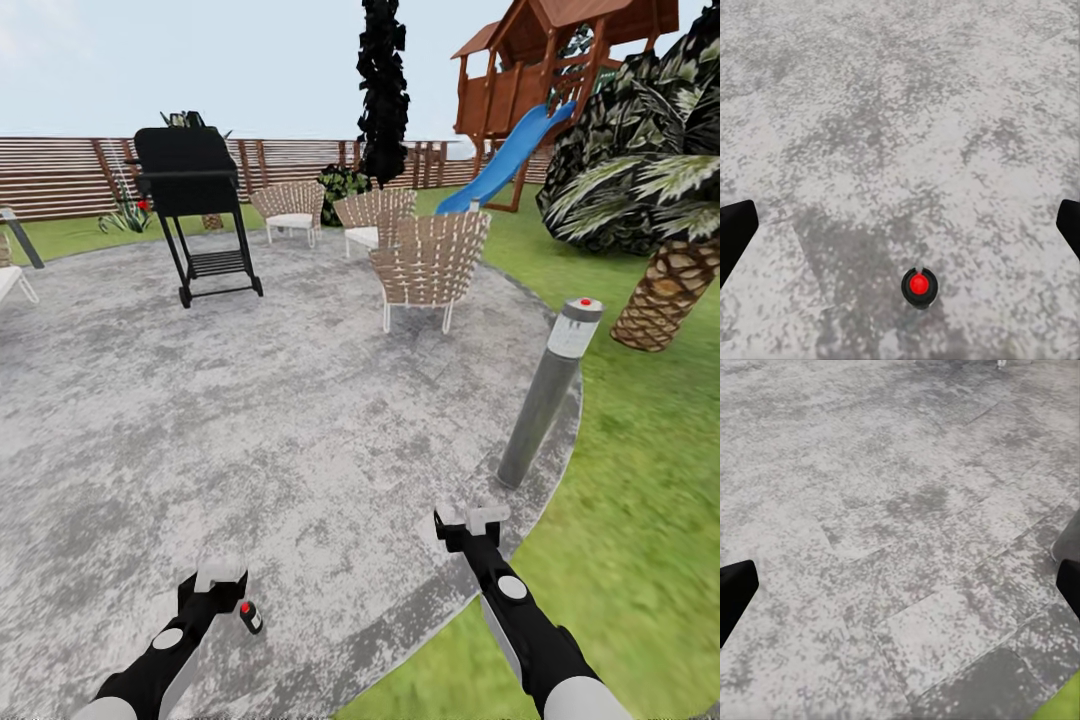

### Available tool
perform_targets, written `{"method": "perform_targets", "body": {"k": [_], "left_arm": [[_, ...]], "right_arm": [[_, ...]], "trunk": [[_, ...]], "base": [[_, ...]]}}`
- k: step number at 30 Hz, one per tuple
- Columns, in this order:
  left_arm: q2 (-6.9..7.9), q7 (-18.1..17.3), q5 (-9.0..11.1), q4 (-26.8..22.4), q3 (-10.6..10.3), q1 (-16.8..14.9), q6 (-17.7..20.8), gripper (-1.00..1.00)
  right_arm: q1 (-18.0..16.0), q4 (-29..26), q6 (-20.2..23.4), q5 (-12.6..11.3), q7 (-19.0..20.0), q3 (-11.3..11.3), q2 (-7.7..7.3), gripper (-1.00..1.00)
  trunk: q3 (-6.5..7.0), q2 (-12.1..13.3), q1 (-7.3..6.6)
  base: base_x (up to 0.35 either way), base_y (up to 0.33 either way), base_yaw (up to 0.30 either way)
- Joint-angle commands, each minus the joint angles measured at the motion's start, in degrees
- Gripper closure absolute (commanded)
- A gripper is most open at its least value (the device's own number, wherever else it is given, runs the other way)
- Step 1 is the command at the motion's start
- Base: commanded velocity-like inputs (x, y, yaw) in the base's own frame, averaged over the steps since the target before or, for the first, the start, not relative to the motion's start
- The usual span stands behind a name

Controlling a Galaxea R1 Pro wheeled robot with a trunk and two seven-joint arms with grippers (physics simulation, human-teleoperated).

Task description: In the garden, pick up the pesticide atomizer on the floor and spray pesticide onto both trees until each tree trunk is fully covered.

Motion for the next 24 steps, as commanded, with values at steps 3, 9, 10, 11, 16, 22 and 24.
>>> {"method": "perform_targets", "body": {"k": [3, 9, 10, 11, 16, 22, 24], "left_arm": [[-0.02, 0.0, -0.1, 0.0, 0.2, 0.0, -0.2, -1.0], [-0.02, 0.0, -0.1, 0.0, 0.2, 0.0, -0.2, -1.0], [-0.02, 0.0, -0.1, 0.0, 0.2, 0.0, -0.2, -1.0], [-0.02, 0.0, -0.1, 0.0, 0.2, 0.0, -0.2, -1.0], [-0.02, 0.0, -0.1, 0.1, 0.2, 0.0, -0.2, -1.0], [-0.02, 0.0, -0.1, 0.0, 0.2, 0.0, -0.2, -1.0], [-0.02, 0.0, -0.1, 0.0, 0.2, 0.0, -0.2, -1.0]], "right_arm": [[0.0, 0.0, -0.1, 0.5, 0.1, -0.1, 0.02, -1.0], [0.0, 0.1, -0.1, 0.5, 0.1, -0.1, 0.02, -1.0], [0.0, 0.1, -0.1, 0.5, 0.1, -0.1, 0.02, -1.0], [0.0, 0.1, -0.1, 0.5, 0.0, -0.1, 0.02, -1.0], [0.0, 0.1, -0.1, 0.5, 0.1, -0.1, 0.02, -1.0], [0.0, 0.1, -0.1, 0.5, 0.1, -0.1, 0.02, -1.0], [0.0, 0.2, -0.1, 0.5, 0.1, -0.1, 0.01, -1.0]], "trunk": [[-0.64, -1.2, 0.66], [-1.73, -3.6, 1.97], [-1.91, -4.0, 2.19], [-2.09, -4.4, 2.41], [-2.99, -6.4, 3.51], [-4.07, -8.9, 4.83], [-4.43, -9.7, 5.27]], "base": [[0.0, 0.0, 0.0], [0.0, 0.0, 0.0], [0.0, 0.0, 0.0], [0.0, 0.0, 0.0], [0.0, 0.0, 0.0], [0.0, 0.0, 0.0], [0.0, 0.0, -0.04]]}}
